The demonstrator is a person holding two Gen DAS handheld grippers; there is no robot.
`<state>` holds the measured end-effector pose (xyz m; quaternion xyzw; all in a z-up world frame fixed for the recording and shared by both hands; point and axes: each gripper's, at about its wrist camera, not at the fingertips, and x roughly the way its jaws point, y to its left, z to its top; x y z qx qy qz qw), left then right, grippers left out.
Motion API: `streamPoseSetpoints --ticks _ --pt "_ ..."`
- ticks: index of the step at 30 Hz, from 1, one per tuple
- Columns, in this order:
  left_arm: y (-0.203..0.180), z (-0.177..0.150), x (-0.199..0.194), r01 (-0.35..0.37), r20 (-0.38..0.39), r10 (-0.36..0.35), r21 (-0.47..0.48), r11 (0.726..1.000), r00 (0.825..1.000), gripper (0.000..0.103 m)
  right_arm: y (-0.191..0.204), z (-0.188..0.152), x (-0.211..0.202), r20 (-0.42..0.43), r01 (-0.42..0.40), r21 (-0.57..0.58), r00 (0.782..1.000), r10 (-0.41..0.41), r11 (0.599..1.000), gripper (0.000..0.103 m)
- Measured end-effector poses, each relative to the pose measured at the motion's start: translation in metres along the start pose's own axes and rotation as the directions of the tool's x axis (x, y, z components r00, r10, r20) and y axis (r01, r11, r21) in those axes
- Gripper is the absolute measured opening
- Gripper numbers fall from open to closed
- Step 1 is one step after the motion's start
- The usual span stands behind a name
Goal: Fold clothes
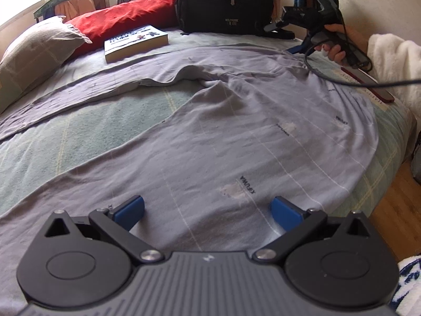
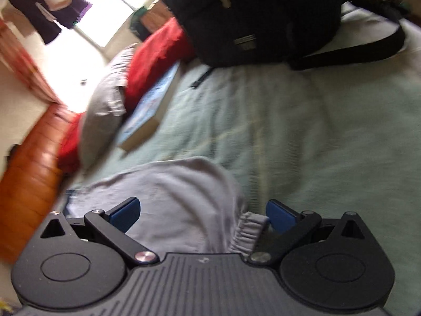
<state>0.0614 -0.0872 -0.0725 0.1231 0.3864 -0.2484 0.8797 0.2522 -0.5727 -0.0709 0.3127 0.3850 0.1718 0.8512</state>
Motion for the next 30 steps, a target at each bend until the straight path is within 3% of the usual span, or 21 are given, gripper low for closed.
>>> streamPoseSetpoints --ticks 10,15,21,24,26,29,30 --pt "-0.001 0.006 0.008 0.003 -0.003 -0.003 -0.005 1.000 1.000 0.102 0.001 0.033 0.037 -0.080 -0.076 0.008 0.994 0.076 0.997 0.103" --pt "-0.001 0.007 0.010 0.003 -0.003 -0.003 -0.009 1.000 1.000 0.102 0.005 0.019 0.032 -0.215 -0.216 -0.045 0.955 0.202 0.975 0.103" --pt "0.000 0.007 0.012 0.007 0.000 -0.007 -0.013 1.000 1.000 0.102 -0.014 0.034 0.052 -0.145 -0.279 0.044 0.948 0.282 0.959 0.102" --pt "0.000 0.008 0.012 0.009 0.001 -0.009 -0.014 1.000 1.000 0.102 -0.014 0.043 0.063 -0.135 -0.262 0.060 0.954 0.268 0.963 0.092" --pt "0.001 0.008 0.013 0.010 0.002 -0.010 -0.016 1.000 1.000 0.102 -0.009 0.041 0.064 -0.170 -0.238 0.051 0.955 0.243 0.970 0.078" --pt "0.001 0.008 0.014 0.012 0.003 -0.012 -0.017 1.000 1.000 0.102 -0.006 0.024 0.059 -0.247 -0.316 0.039 0.916 0.316 0.948 0.072" --pt "0.001 0.008 0.014 0.013 0.005 -0.013 -0.018 1.000 1.000 0.102 -0.012 0.022 0.059 -0.237 -0.321 0.053 0.916 0.325 0.945 0.069"
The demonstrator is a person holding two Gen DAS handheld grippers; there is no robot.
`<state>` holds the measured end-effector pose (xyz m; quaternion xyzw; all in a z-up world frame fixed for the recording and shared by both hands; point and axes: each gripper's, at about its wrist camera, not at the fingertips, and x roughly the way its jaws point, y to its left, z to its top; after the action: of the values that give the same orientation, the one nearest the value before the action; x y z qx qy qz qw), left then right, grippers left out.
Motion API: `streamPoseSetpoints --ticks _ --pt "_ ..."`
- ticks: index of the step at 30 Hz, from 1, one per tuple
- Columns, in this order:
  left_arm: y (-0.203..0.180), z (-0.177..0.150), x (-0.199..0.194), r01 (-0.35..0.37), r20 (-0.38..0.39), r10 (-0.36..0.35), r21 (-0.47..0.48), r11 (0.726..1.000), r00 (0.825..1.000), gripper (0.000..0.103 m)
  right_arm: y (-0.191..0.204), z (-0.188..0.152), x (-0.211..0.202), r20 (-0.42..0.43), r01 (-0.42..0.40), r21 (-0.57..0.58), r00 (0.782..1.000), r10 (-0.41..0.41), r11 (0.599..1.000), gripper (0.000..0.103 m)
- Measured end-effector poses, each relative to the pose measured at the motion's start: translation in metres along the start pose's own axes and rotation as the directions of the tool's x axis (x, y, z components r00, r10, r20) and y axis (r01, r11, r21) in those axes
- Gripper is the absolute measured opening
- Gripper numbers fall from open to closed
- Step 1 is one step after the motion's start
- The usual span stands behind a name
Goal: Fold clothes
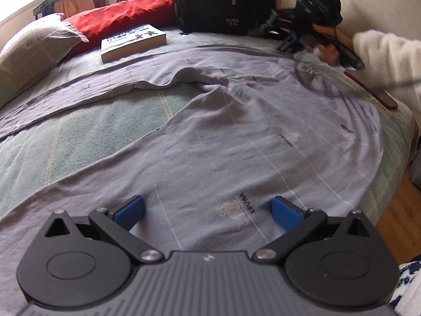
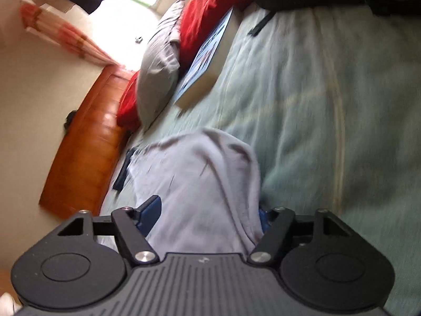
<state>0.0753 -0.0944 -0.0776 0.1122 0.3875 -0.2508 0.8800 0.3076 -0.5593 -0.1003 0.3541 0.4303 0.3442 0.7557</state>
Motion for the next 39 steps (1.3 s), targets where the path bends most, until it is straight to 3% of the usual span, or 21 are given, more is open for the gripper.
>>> streamPoseSetpoints --ticks 2,3,4,10,18,24,32,39 --pt "-0.001 0.000 0.001 -0.002 0.003 0.002 0.002 1.000 1.000 0.102 -0.019 0.003 -0.002 0.038 -0.001 0.062 0.999 -0.002 0.998 0.040" --pt "-0.001 0.000 0.002 -0.003 0.003 0.003 0.005 1.000 1.000 0.102 -0.026 0.005 -0.002 0.054 0.001 0.083 0.999 -0.005 0.997 0.004" --pt "-0.001 0.000 0.001 -0.003 0.003 0.003 0.007 1.000 1.000 0.102 -0.029 0.006 0.000 0.063 0.007 0.085 0.998 -0.013 0.996 0.003" --pt "0.000 0.002 0.002 0.002 0.002 -0.002 0.002 1.000 1.000 0.102 -0.026 0.007 0.008 0.090 0.056 0.048 0.994 -0.061 0.997 0.003" --pt "0.001 0.006 -0.001 -0.006 -0.015 0.006 0.003 1.000 1.000 0.102 0.030 -0.007 0.003 0.115 0.271 -0.129 0.960 -0.257 0.954 0.008" --pt "-0.002 0.013 -0.007 -0.041 -0.011 0.041 0.019 0.999 0.999 0.102 0.079 -0.024 -0.009 0.130 0.275 -0.269 0.960 -0.248 0.923 0.008" --pt "0.003 0.040 -0.014 -0.071 0.035 0.070 0.046 0.996 0.997 0.102 0.114 -0.046 -0.005 0.117 0.259 -0.345 0.966 -0.232 0.902 0.008" --pt "0.006 0.077 0.001 -0.041 0.115 0.026 0.132 0.990 0.993 0.102 0.132 -0.074 -0.002 0.106 0.261 -0.390 0.965 -0.238 0.883 0.008"
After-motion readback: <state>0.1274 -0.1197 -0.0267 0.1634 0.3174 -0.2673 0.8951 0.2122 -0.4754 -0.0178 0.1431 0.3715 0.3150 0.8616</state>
